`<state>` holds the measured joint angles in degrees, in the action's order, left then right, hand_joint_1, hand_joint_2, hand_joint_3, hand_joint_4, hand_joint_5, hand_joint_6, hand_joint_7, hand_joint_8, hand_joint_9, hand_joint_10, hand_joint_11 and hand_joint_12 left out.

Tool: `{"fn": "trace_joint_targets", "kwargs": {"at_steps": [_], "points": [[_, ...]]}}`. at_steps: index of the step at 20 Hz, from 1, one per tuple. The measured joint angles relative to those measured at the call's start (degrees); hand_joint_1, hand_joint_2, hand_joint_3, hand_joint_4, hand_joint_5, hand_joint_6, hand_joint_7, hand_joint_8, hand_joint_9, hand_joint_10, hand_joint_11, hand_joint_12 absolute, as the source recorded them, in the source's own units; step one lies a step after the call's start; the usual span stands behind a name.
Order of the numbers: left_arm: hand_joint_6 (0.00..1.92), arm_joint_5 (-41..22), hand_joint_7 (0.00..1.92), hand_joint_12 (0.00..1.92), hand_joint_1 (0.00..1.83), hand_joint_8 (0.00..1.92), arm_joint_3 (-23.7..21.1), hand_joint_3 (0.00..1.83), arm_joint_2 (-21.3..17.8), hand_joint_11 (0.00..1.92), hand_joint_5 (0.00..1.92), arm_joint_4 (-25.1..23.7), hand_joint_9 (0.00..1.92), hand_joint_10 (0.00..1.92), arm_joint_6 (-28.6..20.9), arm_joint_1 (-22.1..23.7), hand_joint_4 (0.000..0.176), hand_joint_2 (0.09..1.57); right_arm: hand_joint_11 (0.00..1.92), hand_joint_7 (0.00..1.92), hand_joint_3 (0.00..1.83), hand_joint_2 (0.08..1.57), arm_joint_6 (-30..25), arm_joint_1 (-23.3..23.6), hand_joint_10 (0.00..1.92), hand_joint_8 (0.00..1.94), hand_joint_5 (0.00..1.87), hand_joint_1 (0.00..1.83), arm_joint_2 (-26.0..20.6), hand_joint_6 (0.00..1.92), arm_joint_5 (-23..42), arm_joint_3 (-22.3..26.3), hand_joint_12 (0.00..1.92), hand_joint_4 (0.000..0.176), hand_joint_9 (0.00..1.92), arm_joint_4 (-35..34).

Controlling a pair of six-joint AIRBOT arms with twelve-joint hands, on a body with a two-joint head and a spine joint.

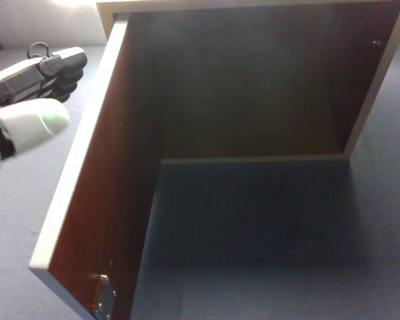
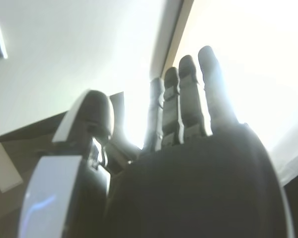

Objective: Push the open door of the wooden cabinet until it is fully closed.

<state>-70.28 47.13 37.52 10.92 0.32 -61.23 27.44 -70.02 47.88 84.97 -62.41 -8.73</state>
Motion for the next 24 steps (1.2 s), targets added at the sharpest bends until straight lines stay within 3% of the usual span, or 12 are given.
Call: {"fn": "trace_joint_targets", "kwargs": {"at_steps": [9, 12, 13, 16, 17, 18, 21, 24], "points": [[0.00, 2.2, 0.13, 0.03, 0.01, 0.00, 0.2, 0.00, 0.0, 0.13, 0.13, -1.7, 0.11, 0.00, 0.0, 0.0, 0.000, 1.42, 0.04, 0.40, 0.00, 1.50, -0.7, 0.0, 0.00, 0.00, 0.42, 0.48, 0.6, 0.00, -0.4, -0.5, 0.85, 0.000, 0.38, 0.0], [0.00, 4.3, 0.19, 0.05, 0.00, 0.01, 0.2, 0.00, 0.0, 0.21, 0.15, -3.7, 0.20, 0.01, 0.0, 0.0, 0.000, 1.38, 0.07, 0.42, 0.00, 1.49, -1.0, 0.0, 0.00, 0.00, 0.42, 0.46, 0.7, 0.00, -0.4, -0.7, 0.80, 0.000, 0.40, 0.2], [0.00, 5.3, 0.17, 0.03, 0.00, 0.00, 0.2, 0.00, 0.0, 0.18, 0.11, -4.0, 0.19, 0.00, 0.0, 0.0, 0.027, 1.37, 0.08, 0.41, 0.00, 1.49, -1.1, 0.0, 0.00, 0.00, 0.41, 0.46, 0.9, 0.00, -0.5, -0.8, 0.80, 0.000, 0.40, 0.2], [0.01, 5.9, 0.22, 0.03, 0.01, 0.01, 0.3, 0.00, 0.0, 0.22, 0.16, -4.5, 0.23, 0.01, 0.0, 0.0, 0.012, 1.40, 0.06, 0.41, 0.00, 1.50, -1.1, 0.0, 0.00, 0.00, 0.41, 0.49, 0.9, 0.00, -0.5, -0.8, 0.79, 0.000, 0.39, 0.1], [0.00, 6.0, 0.21, 0.03, 0.00, 0.00, 0.3, 0.01, 0.0, 0.21, 0.15, -4.8, 0.22, 0.00, 0.0, 0.0, 0.025, 1.40, 0.06, 0.41, 0.00, 1.50, -1.1, 0.0, 0.00, 0.00, 0.41, 0.49, 0.9, 0.00, -0.5, -0.8, 0.79, 0.000, 0.38, 0.2], [0.00, 6.2, 0.20, 0.02, 0.00, 0.00, 0.2, 0.01, 0.0, 0.20, 0.15, -5.3, 0.21, 0.00, 0.0, 0.0, 0.019, 1.41, 0.06, 0.41, 0.00, 1.50, -1.1, 0.0, 0.00, 0.00, 0.41, 0.49, 1.0, 0.00, -0.5, -0.8, 0.79, 0.000, 0.38, 0.2], [0.00, 6.6, 0.18, 0.01, 0.00, 0.00, 0.3, 0.01, 0.2, 0.17, 0.15, -6.3, 0.18, 0.00, 0.0, 0.2, 0.035, 1.42, 0.07, 0.41, 0.00, 1.49, -1.1, 0.0, 0.00, 0.00, 0.42, 0.48, 1.0, 0.00, -0.5, -0.8, 0.78, 0.000, 0.39, 0.2], [0.01, 6.3, 0.24, 0.02, 0.00, 0.01, 0.4, 0.01, 0.5, 0.21, 0.19, -7.2, 0.24, 0.01, 0.0, 0.5, 0.017, 1.44, 0.08, 0.41, 0.00, 1.50, -1.3, 0.0, 0.00, 0.00, 0.42, 0.50, 1.0, 0.00, -0.5, -0.8, 0.78, 0.000, 0.39, 0.2]]}}
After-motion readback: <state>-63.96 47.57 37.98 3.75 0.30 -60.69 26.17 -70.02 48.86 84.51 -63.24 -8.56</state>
